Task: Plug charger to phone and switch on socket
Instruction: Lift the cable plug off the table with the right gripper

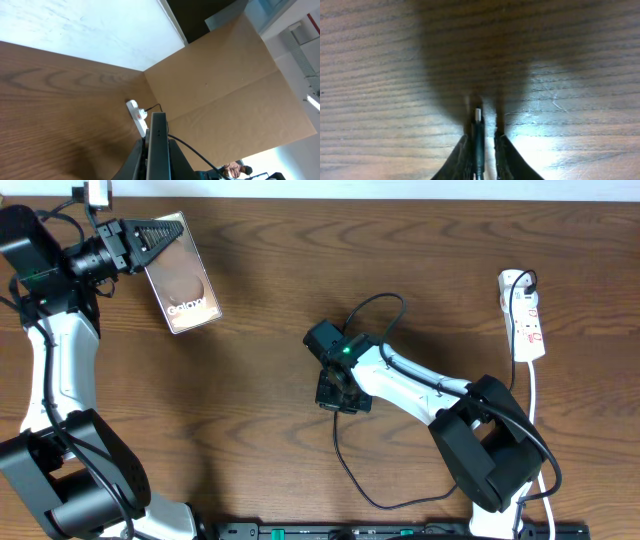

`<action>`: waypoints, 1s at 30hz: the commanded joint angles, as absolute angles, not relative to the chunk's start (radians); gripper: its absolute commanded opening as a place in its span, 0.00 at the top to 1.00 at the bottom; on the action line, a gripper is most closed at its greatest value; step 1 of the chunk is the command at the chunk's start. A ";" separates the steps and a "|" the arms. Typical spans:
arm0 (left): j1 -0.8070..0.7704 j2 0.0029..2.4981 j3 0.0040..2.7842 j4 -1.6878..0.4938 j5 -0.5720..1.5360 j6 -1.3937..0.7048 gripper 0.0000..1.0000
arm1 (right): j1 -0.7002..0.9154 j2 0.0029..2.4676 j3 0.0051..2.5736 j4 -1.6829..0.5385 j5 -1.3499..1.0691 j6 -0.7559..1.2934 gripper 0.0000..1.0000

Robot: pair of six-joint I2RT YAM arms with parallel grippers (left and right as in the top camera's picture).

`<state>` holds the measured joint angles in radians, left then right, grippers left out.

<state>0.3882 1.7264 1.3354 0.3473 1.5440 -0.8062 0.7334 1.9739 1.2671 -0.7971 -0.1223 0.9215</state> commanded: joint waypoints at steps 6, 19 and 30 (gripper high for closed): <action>0.387 1.721 1.345 0.354 1.573 -0.796 0.93 | 0.728 2.007 1.264 -0.806 -0.115 0.931 0.98; 0.387 1.721 1.345 0.353 1.573 -0.797 0.93 | 0.729 2.009 1.264 -0.900 -0.142 0.946 0.99; 0.387 1.721 1.345 0.353 1.573 -0.797 0.93 | 0.735 2.101 1.262 -0.939 -0.292 0.884 0.99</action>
